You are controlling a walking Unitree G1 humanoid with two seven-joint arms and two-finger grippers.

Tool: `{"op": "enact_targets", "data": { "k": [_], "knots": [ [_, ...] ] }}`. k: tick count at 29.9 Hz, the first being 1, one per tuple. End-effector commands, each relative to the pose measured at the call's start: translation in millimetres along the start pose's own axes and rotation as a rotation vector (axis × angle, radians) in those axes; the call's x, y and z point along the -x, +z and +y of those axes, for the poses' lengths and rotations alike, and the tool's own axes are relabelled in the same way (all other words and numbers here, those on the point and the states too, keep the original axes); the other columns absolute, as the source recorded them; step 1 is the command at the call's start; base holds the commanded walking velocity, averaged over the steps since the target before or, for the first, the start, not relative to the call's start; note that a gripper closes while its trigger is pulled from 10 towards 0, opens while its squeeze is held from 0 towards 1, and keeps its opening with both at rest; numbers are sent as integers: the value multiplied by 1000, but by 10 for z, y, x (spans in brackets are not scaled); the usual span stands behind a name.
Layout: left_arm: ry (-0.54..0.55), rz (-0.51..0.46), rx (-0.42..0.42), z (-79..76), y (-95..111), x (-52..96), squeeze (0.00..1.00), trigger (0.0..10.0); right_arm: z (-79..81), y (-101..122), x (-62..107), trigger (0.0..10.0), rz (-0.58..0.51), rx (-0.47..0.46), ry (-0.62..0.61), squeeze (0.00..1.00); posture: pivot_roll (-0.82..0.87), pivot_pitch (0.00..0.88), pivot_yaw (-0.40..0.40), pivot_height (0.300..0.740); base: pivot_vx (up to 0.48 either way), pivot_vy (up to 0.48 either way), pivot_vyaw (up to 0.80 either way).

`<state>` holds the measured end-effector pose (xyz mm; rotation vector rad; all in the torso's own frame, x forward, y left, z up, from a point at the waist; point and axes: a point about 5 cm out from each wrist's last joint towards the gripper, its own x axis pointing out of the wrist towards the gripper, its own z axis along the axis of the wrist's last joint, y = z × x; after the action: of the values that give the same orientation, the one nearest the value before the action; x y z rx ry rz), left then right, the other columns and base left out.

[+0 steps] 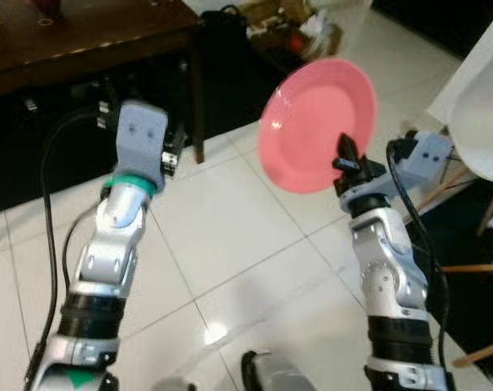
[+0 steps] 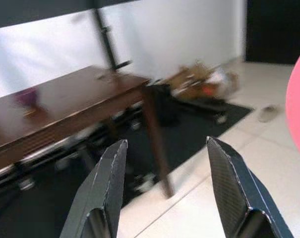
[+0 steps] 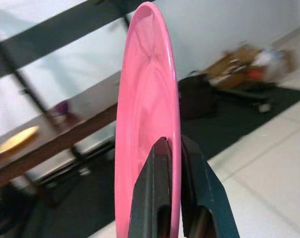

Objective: Setting the table

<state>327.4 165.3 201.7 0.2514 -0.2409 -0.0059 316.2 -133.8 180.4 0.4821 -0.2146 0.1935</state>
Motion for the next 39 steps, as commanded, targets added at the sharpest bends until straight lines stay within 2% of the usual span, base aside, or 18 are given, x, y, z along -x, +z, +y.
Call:
{"op": "enact_targets", "data": {
  "k": [1,7,13,17,20,22,28,39],
  "knots": [
    [69,52,-15,100,-119,19,0,10000,48,-50,-21,10000,24,-1,33,0,74,16,7,740,409,0,0],
    [119,53,-22,146,-129,-6,0,10000,114,-27,-61,10000,7,25,70,0,69,6,6,740,480,0,0],
    [119,35,-15,88,-109,-39,0,10000,110,57,-67,10000,-24,25,87,0,62,0,7,740,480,0,0],
    [96,4,-27,41,-71,-47,0,10000,96,157,-84,10000,-73,-31,72,0,62,0,10,740,480,0,0],
    [83,-23,-33,7,-31,-56,0,10000,74,262,-118,10000,-121,-126,56,0,63,0,11,740,480,0,0],
    [83,-23,-33,7,-31,-56,0,10000,74,262,-118,10000,-121,-126,56,0,63,0,11,740,480,0,0],
    [78,-34,-33,-13,-11,-60,0,10000,37,331,-143,10000,-148,-201,47,0,64,0,12,740,480,0,0],
    [61,-61,-37,-47,29,-84,0,10000,25,394,-150,10000,-179,-239,43,0,63,0,17,740,480,0,0]
  ]
}}
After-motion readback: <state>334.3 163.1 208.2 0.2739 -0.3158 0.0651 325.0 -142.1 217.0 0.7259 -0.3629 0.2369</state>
